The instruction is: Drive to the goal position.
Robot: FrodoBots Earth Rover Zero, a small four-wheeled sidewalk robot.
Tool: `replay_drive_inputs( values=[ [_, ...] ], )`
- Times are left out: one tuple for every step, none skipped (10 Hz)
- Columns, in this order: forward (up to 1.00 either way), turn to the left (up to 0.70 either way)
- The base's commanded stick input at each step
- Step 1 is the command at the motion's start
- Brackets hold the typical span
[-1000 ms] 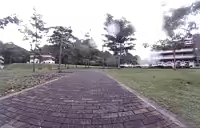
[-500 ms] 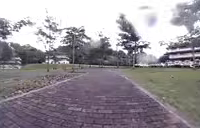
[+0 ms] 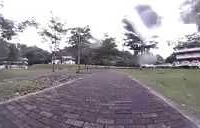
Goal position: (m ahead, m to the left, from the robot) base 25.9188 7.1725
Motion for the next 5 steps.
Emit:
replay_drive_inputs(
  values=[
    [0.70, 0.00],
    [0.70, 0.00],
    [0.70, 0.00],
    [0.70, 0.00],
    [0.70, 0.00]
  ],
)
